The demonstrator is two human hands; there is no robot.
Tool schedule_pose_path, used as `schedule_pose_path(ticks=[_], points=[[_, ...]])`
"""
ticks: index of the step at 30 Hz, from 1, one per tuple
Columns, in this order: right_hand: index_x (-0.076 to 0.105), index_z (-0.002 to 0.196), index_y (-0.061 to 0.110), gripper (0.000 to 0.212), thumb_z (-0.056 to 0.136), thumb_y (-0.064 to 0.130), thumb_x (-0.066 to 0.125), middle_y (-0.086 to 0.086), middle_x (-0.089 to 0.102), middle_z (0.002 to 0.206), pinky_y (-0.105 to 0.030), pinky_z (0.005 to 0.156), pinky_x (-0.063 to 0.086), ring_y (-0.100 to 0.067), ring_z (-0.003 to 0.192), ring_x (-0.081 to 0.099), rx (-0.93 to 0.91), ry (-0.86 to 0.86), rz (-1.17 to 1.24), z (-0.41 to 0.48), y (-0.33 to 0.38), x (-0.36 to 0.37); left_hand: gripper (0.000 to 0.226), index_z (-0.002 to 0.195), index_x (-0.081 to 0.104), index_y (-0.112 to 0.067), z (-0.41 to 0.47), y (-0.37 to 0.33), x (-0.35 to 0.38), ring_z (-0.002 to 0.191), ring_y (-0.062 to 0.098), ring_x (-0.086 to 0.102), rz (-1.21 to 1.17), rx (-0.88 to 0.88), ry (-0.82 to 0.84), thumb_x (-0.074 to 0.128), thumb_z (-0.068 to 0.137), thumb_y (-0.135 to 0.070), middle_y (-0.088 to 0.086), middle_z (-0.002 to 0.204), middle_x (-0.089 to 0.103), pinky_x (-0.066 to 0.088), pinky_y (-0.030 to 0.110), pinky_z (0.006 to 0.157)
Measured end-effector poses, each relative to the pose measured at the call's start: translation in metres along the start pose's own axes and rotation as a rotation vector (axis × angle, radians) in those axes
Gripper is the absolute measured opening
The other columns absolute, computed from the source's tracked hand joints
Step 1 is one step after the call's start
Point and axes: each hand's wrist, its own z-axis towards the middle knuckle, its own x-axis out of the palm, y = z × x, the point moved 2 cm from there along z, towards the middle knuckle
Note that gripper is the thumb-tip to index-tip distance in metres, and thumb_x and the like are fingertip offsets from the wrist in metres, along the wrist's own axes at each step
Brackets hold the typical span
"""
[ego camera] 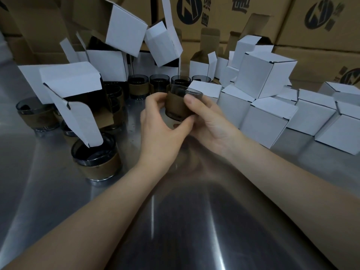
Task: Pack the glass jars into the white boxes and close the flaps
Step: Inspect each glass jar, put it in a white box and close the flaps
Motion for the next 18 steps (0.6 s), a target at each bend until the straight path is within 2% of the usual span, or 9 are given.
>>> schedule_pose_path(ticks=[2,3,6,7,9,12,15,18], points=[[0.064,0.111,0.016,0.034,0.087,0.040,0.062,-0.006,0.072,0.102,-0.037,0.079,0.057,-0.020,0.096,0.070,0.011,0.025,0.021,-0.001,0.003,0.000,0.049,0.125,0.045,-0.025,0.001,0.000,0.000,0.123,0.008,0.052,-0.159,-0.075,0.022,0.073,0.085,-0.024,-0.005,0.124,0.058,0.044,0.026,0.104],[0.065,0.114,0.015,0.035,0.092,0.042,0.057,-0.007,0.072,0.102,-0.037,0.079,0.057,-0.020,0.097,0.069,0.017,0.016,0.042,-0.001,0.004,-0.001,0.044,0.126,0.047,-0.023,0.003,0.000,0.001,0.121,0.007,0.054,-0.229,-0.113,0.021,0.069,0.088,-0.022,-0.003,0.126,0.059,0.045,0.030,0.106],[0.058,0.128,0.007,0.036,0.098,0.026,0.050,-0.011,0.067,0.110,-0.045,0.092,0.055,-0.024,0.101,0.064,0.005,0.000,0.117,-0.001,0.009,-0.004,0.034,0.129,0.058,-0.019,0.006,-0.002,-0.001,0.118,0.008,0.056,-0.312,-0.180,0.006,0.060,0.095,-0.022,0.003,0.132,0.055,0.046,0.030,0.105],[0.054,0.132,0.004,0.036,0.099,0.019,0.049,-0.014,0.065,0.113,-0.047,0.096,0.052,-0.025,0.102,0.063,-0.001,0.002,0.119,-0.002,0.010,-0.005,0.034,0.130,0.058,-0.017,0.007,-0.002,-0.001,0.119,0.011,0.057,-0.355,-0.196,0.011,0.058,0.096,-0.020,0.005,0.132,0.057,0.045,0.034,0.107],[0.049,0.136,0.003,0.038,0.098,0.010,0.050,-0.017,0.062,0.118,-0.049,0.100,0.050,-0.028,0.105,0.062,-0.015,0.013,0.106,-0.003,0.012,-0.003,0.033,0.131,0.053,-0.016,0.007,-0.002,-0.001,0.120,0.016,0.058,-0.473,-0.255,0.002,0.055,0.097,-0.017,0.005,0.127,0.062,0.043,0.042,0.108],[0.050,0.136,0.004,0.046,0.091,0.007,0.060,-0.017,0.062,0.120,-0.043,0.094,0.052,-0.027,0.106,0.061,-0.026,-0.017,0.103,-0.003,0.013,-0.002,0.027,0.127,0.050,-0.019,0.008,-0.001,0.001,0.117,0.016,0.060,-0.572,-0.355,-0.017,0.048,0.100,-0.018,0.004,0.125,0.063,0.042,0.045,0.109],[0.054,0.133,0.007,0.056,0.080,0.019,0.068,-0.012,0.065,0.116,-0.037,0.089,0.050,-0.022,0.106,0.060,-0.020,-0.008,0.012,-0.004,0.014,0.001,0.035,0.134,0.052,-0.010,0.010,0.001,0.003,0.122,0.021,0.058,-0.669,-0.414,0.055,0.039,0.103,-0.020,0.012,0.130,0.062,0.038,0.044,0.111],[0.060,0.125,0.006,0.055,0.075,0.028,0.068,-0.010,0.066,0.111,-0.041,0.099,0.045,-0.023,0.108,0.059,-0.008,0.045,-0.069,-0.005,0.012,0.003,0.040,0.135,0.052,-0.005,0.008,0.001,0.005,0.125,0.023,0.056,-0.709,-0.433,0.125,0.034,0.104,-0.023,0.015,0.130,0.062,0.035,0.044,0.113]])
